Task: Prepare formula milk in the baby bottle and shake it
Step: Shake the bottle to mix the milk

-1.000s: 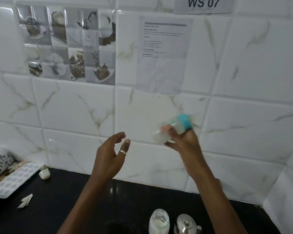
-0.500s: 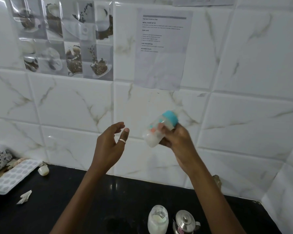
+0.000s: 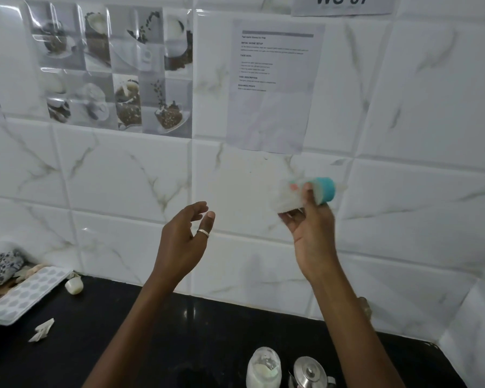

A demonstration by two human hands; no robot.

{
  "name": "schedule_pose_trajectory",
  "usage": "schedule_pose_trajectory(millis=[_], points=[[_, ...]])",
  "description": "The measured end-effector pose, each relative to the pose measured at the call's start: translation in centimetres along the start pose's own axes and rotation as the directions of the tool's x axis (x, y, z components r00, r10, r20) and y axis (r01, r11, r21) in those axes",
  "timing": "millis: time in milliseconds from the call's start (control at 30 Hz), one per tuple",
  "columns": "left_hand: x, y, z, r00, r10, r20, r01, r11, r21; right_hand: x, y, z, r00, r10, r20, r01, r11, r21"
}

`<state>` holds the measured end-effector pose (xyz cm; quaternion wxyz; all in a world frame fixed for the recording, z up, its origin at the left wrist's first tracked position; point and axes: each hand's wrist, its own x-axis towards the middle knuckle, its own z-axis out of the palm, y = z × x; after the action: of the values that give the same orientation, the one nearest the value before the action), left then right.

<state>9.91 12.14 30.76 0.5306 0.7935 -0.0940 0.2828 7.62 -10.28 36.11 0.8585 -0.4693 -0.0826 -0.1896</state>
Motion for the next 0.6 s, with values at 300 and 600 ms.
schedule_pose_trajectory(millis=[300,600], points=[[0.3,0.1,0.2,1.0,-0.009,-0.001,0.009,1.0,-0.027,0.2,0.0,-0.4,1.0,0.006,-0.002,-0.006,1.0,0.029],[0.4,0.5,0.2,1.0,0.002,0.004,-0.001,0.999,-0.034,0.1,-0.2,-0.2,0.994,0.024,0.105,-0.016,0.997,-0.074]])
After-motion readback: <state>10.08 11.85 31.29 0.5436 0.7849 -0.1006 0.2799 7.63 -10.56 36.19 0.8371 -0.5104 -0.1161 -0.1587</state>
